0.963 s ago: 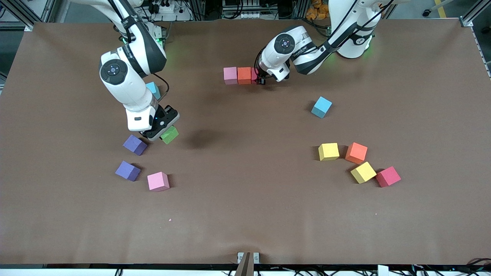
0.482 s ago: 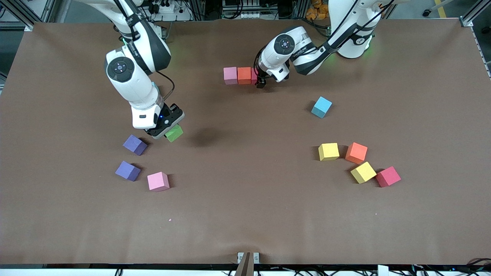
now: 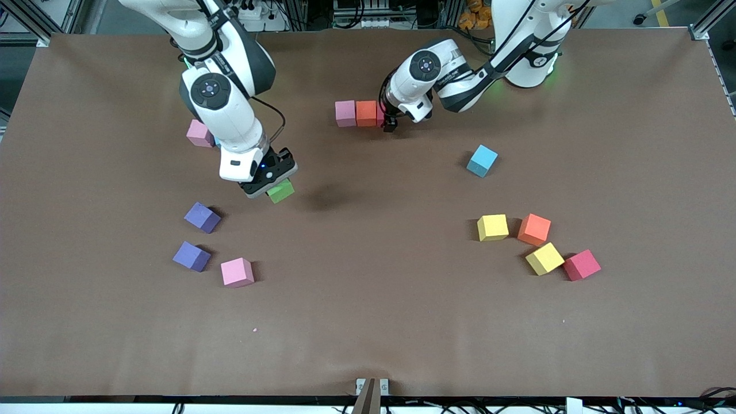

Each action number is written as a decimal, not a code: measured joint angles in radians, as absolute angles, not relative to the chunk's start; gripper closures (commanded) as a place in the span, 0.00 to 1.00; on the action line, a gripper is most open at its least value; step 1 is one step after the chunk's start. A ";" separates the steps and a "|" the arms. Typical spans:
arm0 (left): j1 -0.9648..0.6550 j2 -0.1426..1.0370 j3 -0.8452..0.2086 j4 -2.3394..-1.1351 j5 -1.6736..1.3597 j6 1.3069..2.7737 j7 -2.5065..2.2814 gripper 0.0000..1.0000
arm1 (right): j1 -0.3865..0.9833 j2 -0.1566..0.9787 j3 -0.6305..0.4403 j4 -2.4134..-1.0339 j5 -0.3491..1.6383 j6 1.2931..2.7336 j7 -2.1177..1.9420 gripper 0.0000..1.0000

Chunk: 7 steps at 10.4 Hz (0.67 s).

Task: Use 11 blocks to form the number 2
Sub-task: 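Release magenta with the left gripper while the right gripper lifts the green block, then carry green centrally with the right gripper while the left gripper reaches yellow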

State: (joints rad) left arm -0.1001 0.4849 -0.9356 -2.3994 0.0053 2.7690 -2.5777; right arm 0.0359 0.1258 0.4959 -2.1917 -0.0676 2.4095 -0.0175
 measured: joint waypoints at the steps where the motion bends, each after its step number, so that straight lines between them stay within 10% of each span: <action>1: -0.100 0.481 -0.935 -2.389 0.005 2.765 -2.579 0.00 | 0.039 0.127 0.496 -2.191 -0.068 2.409 0.006 0.73; 7: -0.009 0.460 -0.929 -2.218 0.005 2.594 -2.540 0.00 | 0.048 0.141 0.495 -2.187 -0.067 2.409 0.076 0.73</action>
State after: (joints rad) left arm -0.0086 0.4601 -0.9293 -2.2179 0.0054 2.5942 -2.5401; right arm 0.0484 0.1410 0.4954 -2.1871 -0.0674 2.4093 0.0764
